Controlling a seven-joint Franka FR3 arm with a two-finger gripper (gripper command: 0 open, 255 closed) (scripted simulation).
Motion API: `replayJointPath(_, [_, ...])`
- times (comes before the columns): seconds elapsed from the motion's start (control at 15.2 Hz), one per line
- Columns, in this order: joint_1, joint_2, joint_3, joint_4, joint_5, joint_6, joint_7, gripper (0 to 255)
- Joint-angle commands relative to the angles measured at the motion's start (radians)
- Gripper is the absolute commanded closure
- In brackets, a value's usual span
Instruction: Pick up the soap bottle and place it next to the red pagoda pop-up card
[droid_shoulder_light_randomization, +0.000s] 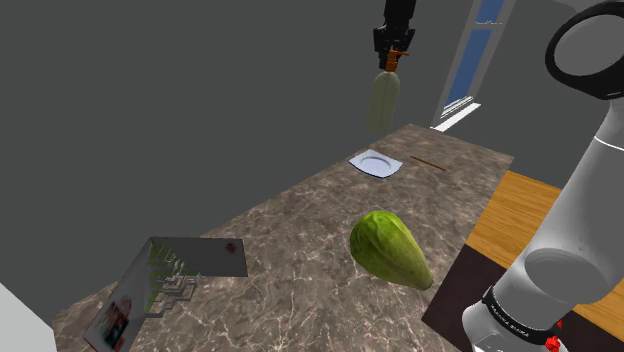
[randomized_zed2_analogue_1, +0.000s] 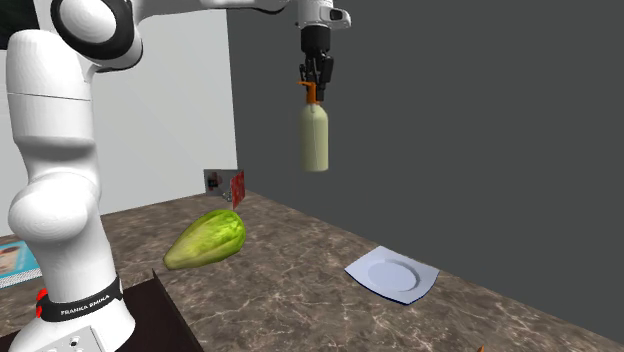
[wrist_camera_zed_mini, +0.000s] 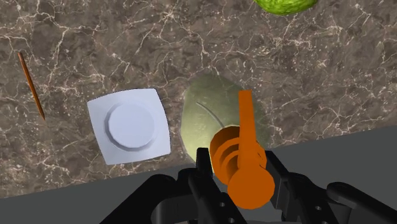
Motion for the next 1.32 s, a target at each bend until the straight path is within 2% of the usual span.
replayJointPath(0.0, [-0.003, 0.024, -0.002, 0.064, 0.004, -0.040, -0.003, 255])
replayJointPath(0.2, [-0.007, 0.054, -0.003, 0.141, 0.008, -0.087, -0.006, 255])
replayJointPath(0.73, [0.111, -0.069, 0.086, -0.019, -0.012, -0.051, 0.194, 255])
replayJointPath(1.25, [0.214, -0.105, 0.187, -0.062, -0.013, -0.046, 0.397, 255])
